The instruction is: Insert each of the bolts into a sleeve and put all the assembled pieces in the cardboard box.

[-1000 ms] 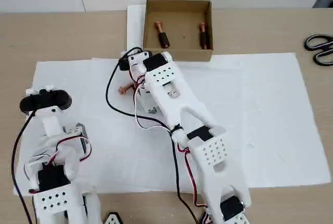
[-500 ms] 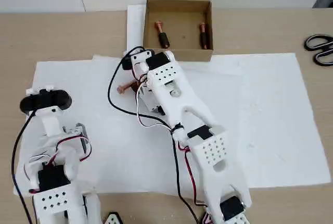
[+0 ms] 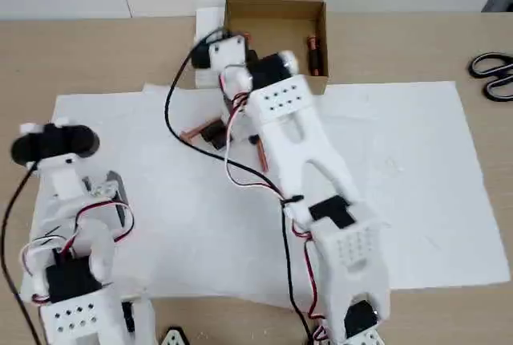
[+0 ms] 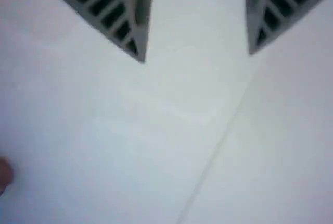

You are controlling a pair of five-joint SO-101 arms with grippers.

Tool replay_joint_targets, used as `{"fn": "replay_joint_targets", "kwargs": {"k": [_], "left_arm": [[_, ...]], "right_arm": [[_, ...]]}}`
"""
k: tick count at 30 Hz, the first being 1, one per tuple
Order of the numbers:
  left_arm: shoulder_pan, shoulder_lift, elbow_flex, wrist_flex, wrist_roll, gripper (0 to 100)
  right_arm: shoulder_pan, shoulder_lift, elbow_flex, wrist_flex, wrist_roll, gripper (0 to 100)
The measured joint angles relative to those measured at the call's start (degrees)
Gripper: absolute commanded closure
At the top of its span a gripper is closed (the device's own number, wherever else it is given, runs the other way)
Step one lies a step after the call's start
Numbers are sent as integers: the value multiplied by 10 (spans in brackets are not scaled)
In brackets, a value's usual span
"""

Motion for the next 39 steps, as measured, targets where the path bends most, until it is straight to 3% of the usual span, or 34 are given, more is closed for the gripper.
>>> {"fn": "replay_joint_targets", "kwargs": {"k": [11, 19, 22, 28, 39], "left_arm": [[136, 288, -316, 79, 5, 877], [275, 563, -490, 81, 162, 878], [313, 647, -516, 67, 214, 878], [337, 759, -520, -5, 234, 880], [393, 851, -520, -112, 273, 880]], "right_arm": [[97, -171, 0, 3, 0, 995], [210, -203, 23, 3, -31, 995], [249, -203, 35, 3, -31, 995], [305, -203, 40, 3, -31, 995], [312, -203, 58, 3, -31, 995]]}}
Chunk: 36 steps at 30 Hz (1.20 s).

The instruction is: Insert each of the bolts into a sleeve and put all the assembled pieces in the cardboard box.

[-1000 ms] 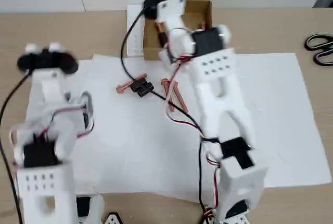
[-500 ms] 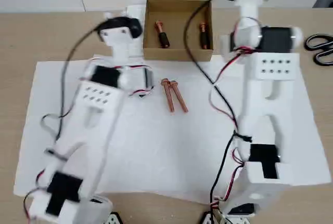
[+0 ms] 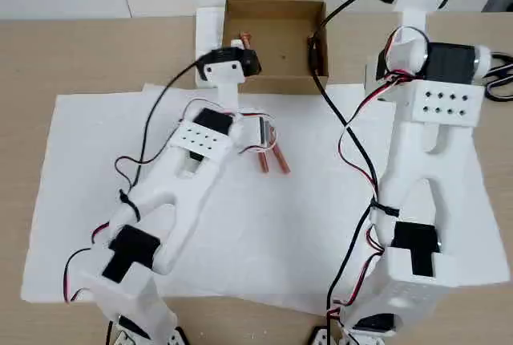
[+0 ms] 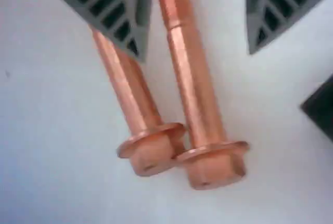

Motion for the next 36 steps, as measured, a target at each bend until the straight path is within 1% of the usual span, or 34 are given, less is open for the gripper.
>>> {"fn": "replay_joint_targets", "kwargs": {"k": [16, 26, 32, 36], "left_arm": [[2, 71, -2, -80, 4, 880], [2, 105, -23, -84, 4, 882], [2, 105, -23, -84, 4, 964], [2, 105, -23, -84, 4, 994]], "right_arm": [[0, 0, 19, 0, 0, 995], [0, 0, 19, 0, 0, 995], [0, 0, 19, 0, 0, 995], [0, 0, 19, 0, 0, 995]]}}
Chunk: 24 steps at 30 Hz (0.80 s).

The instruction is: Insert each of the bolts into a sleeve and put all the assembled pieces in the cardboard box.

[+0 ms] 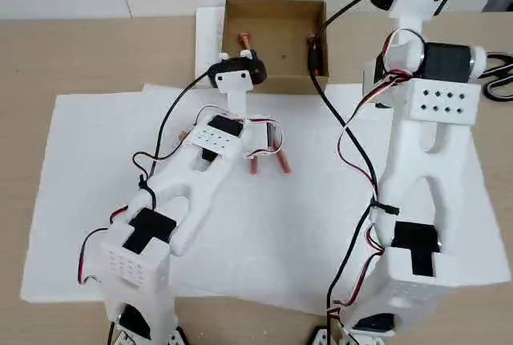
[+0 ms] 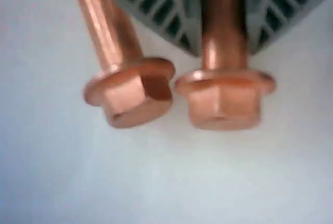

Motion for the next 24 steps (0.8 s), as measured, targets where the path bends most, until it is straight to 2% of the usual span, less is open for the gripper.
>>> {"fn": "replay_joint_targets", "kwargs": {"k": [7, 10, 19, 24], "left_arm": [[0, 1, -17, 2, 0, 994], [0, 1, -56, 29, 0, 994], [0, 1, -263, 235, 0, 994], [-10, 1, -425, 345, -20, 994]], "right_arm": [[0, 0, 2, 0, 0, 995], [0, 0, 2, 0, 0, 995], [0, 0, 2, 0, 0, 995], [0, 0, 2, 0, 0, 995]]}}
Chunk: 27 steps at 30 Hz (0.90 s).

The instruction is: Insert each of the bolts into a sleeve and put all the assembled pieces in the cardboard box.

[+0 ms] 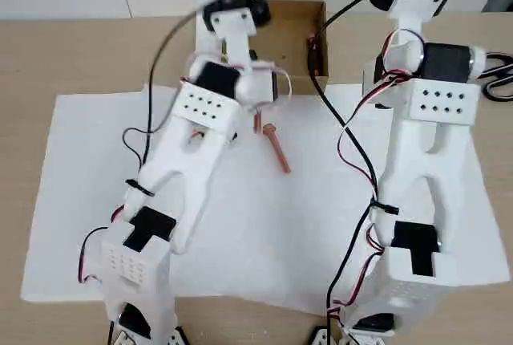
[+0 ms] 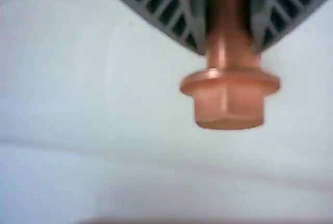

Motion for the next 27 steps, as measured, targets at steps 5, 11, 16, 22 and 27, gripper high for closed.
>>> {"fn": "replay_joint_targets", "kwargs": {"k": [5, 11, 16, 22, 27], "left_arm": [[-15, 0, -183, 115, -43, 994], [-15, -1, -335, 199, -56, 994], [-11, -36, -371, 200, -56, 994], [-2, -181, -323, 200, -56, 994], [-1, -321, -173, 200, -56, 994]], "right_arm": [[-10, 0, 0, 0, 0, 995], [-11, -56, 0, 0, 0, 995], [-20, -178, 0, 0, 0, 995], [-60, -283, 81, 1, 0, 995], [-91, -364, 196, 1, 0, 995]]}}
